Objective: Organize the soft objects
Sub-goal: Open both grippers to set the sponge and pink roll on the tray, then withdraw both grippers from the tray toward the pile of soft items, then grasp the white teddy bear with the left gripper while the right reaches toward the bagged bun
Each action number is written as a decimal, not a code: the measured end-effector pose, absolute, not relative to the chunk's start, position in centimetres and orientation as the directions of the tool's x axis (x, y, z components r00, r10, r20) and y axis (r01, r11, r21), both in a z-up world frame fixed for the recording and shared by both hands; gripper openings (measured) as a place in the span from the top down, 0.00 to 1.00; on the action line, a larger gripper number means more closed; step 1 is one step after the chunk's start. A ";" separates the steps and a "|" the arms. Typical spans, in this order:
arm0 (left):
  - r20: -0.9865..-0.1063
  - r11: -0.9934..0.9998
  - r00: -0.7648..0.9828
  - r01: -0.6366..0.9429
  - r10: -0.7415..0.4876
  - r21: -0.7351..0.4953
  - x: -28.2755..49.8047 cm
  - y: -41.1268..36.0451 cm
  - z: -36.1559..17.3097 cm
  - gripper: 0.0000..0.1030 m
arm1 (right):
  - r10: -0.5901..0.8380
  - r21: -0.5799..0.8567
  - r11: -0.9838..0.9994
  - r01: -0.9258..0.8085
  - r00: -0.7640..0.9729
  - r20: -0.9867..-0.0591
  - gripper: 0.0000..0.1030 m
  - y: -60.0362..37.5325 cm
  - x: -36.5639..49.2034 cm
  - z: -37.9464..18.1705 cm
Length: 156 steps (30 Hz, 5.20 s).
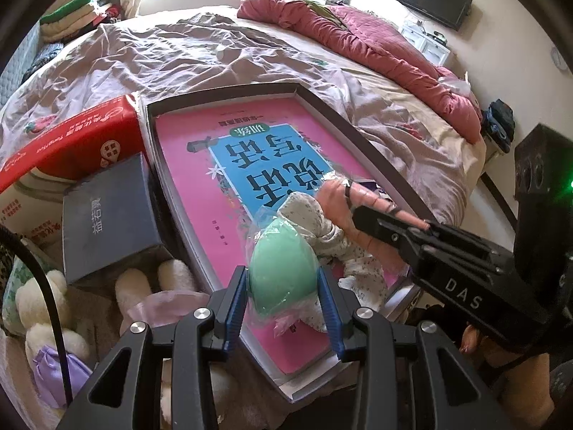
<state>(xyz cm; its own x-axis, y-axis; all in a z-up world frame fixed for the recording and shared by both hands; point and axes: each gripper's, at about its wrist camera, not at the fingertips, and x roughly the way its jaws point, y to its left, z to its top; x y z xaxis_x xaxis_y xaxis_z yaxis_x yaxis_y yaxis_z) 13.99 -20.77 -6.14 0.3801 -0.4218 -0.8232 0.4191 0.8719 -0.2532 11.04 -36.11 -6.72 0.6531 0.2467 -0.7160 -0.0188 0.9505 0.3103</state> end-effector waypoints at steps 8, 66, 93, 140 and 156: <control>-0.817 0.875 0.381 0.398 -0.432 -0.277 14.3 -20.1 -6.1 0.61 | 0.197 0.246 0.969 -0.016 0.652 -0.733 0.82 -35.8 11.0 -6.7; -0.777 0.902 0.492 0.373 -0.391 -0.218 13.6 -16.9 -1.5 0.38 | 0.096 0.185 0.981 0.059 0.677 -0.730 0.41 -35.8 10.4 -3.5; -0.764 0.926 0.542 0.325 -0.350 -0.193 13.1 -14.1 1.0 0.36 | 0.073 0.094 0.996 -0.011 0.712 -0.699 0.33 -32.6 10.1 -0.6; -0.794 0.975 0.581 -0.002 -0.180 -0.222 13.8 1.9 2.0 0.32 | 0.341 0.043 0.905 -0.423 0.661 -0.668 0.26 -21.2 6.3 1.2; -0.876 0.978 0.435 0.104 -0.208 -0.181 13.6 -1.6 -1.6 0.32 | 0.427 0.090 0.808 -0.582 0.474 -0.770 0.26 -16.5 4.7 -3.1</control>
